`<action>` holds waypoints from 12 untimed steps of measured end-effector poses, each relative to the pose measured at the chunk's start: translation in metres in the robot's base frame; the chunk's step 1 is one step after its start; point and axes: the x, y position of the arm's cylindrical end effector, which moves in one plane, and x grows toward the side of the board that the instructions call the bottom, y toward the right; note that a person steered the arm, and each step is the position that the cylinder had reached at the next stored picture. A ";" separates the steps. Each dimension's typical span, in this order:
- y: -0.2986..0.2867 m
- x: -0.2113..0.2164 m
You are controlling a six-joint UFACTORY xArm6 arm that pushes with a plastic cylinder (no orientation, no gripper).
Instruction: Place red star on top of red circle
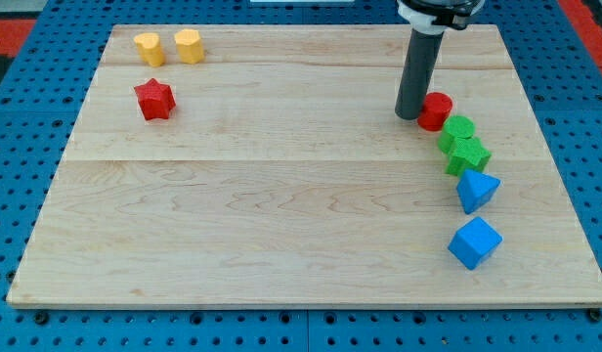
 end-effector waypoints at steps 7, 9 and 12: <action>-0.119 -0.044; -0.275 0.066; -0.346 -0.038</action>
